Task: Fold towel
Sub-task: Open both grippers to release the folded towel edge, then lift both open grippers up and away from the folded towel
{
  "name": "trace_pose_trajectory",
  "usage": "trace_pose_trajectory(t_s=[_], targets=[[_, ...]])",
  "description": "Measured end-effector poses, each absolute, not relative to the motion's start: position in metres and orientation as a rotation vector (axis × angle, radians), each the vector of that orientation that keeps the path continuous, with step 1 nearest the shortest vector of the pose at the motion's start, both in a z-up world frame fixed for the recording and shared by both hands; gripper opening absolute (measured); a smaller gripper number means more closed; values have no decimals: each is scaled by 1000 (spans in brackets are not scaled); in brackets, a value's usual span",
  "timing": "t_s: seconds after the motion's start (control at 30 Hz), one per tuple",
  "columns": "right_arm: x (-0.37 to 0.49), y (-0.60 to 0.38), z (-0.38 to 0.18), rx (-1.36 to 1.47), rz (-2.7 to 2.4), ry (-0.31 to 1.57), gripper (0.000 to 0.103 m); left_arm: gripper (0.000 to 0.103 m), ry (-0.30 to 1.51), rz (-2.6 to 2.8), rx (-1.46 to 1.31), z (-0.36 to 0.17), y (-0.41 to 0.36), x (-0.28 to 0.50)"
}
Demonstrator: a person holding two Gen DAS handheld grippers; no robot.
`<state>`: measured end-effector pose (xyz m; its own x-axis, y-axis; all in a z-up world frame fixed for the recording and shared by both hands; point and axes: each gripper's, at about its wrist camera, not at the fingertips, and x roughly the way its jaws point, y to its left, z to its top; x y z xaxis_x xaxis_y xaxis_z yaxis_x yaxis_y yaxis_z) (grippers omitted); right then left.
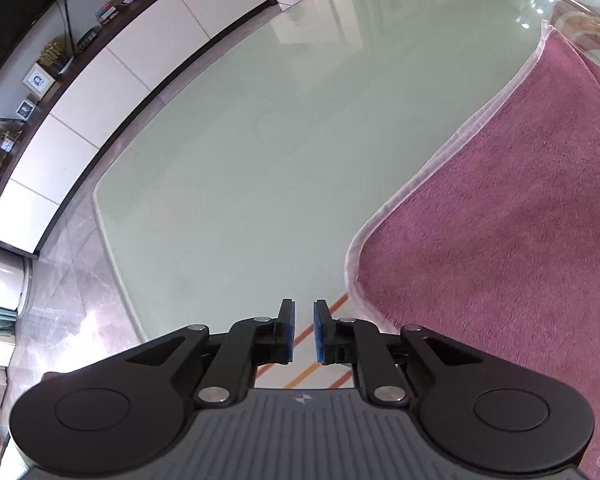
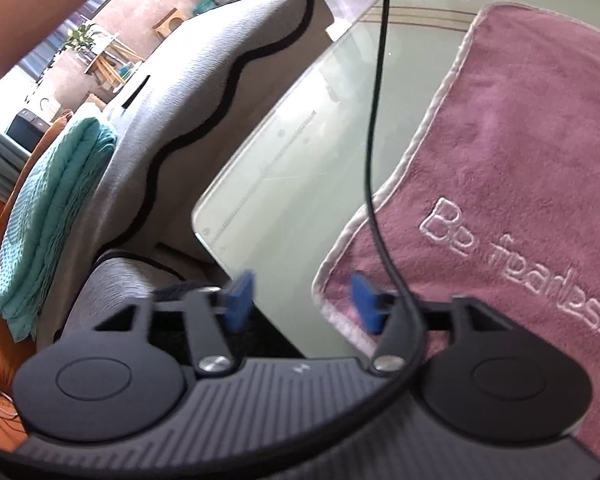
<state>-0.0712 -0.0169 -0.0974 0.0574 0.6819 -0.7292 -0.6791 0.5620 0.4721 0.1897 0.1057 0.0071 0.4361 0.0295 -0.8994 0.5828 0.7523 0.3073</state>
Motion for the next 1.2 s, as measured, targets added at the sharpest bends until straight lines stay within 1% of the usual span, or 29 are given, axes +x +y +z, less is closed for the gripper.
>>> trace_pose_trajectory(t_s=[0.1, 0.17, 0.23, 0.27, 0.3, 0.33, 0.37, 0.4, 0.43, 0.53, 0.67, 0.77, 0.83, 0.9, 0.93, 1.0, 1.03, 1.07, 1.13, 1.2], targets=[[-73, -44, -89, 19, 1037, 1083, 63, 15, 1056, -382, 651, 18, 113, 171], [-74, -67, -83, 24, 1009, 1066, 67, 16, 1023, -397, 619, 33, 117, 149], [-79, -94, -77, -10, 931, 1040, 71, 26, 1010, -407, 597, 39, 118, 137], [-83, -104, -75, -38, 888, 1025, 71, 28, 997, -418, 594, 44, 115, 121], [-89, -119, -72, -67, 837, 1005, 71, 39, 986, -425, 592, 46, 112, 111], [-95, -139, -68, -86, 780, 976, 71, 56, 974, -437, 589, 48, 107, 97], [-98, -152, -66, -91, 746, 956, 71, 64, 963, -452, 593, 50, 100, 75], [-101, -167, -64, -98, 698, 925, 71, 77, 943, -453, 599, 51, 90, 52], [-103, -180, -62, -117, 634, 881, 68, 86, 936, -449, 600, 50, 89, 44], [-103, -199, -61, -163, 477, 776, 67, 95, 923, -350, 578, 39, 58, -10], [-95, -208, -72, -113, 345, 699, 71, 99, 951, -235, 415, 19, 34, -40], [-86, -211, -81, -35, 372, 706, 72, 100, 969, -136, 280, -4, 19, -53], [-84, -210, -90, 13, 451, 725, 72, 100, 971, -66, 268, -20, 15, -59], [-85, -210, -99, -1, 468, 735, 76, 102, 976, -34, 266, -27, 15, -67], [-86, -211, -105, -40, 448, 742, 80, 103, 971, -19, 245, -31, 20, -70], [-90, -215, -115, -146, 387, 740, 83, 103, 965, 8, 183, -36, 34, -74], [-93, -221, -119, -174, 362, 721, 94, 103, 969, 16, 161, -36, 38, -75], [-95, -230, -121, -180, 334, 710, 98, 103, 976, 34, 136, -35, 45, -76], [-93, -243, -120, -151, 304, 728, 97, 103, 979, 57, 119, -35, 55, -80], [-90, -252, -115, -135, 278, 726, 90, 102, 980, 72, 112, -33, 62, -85]])
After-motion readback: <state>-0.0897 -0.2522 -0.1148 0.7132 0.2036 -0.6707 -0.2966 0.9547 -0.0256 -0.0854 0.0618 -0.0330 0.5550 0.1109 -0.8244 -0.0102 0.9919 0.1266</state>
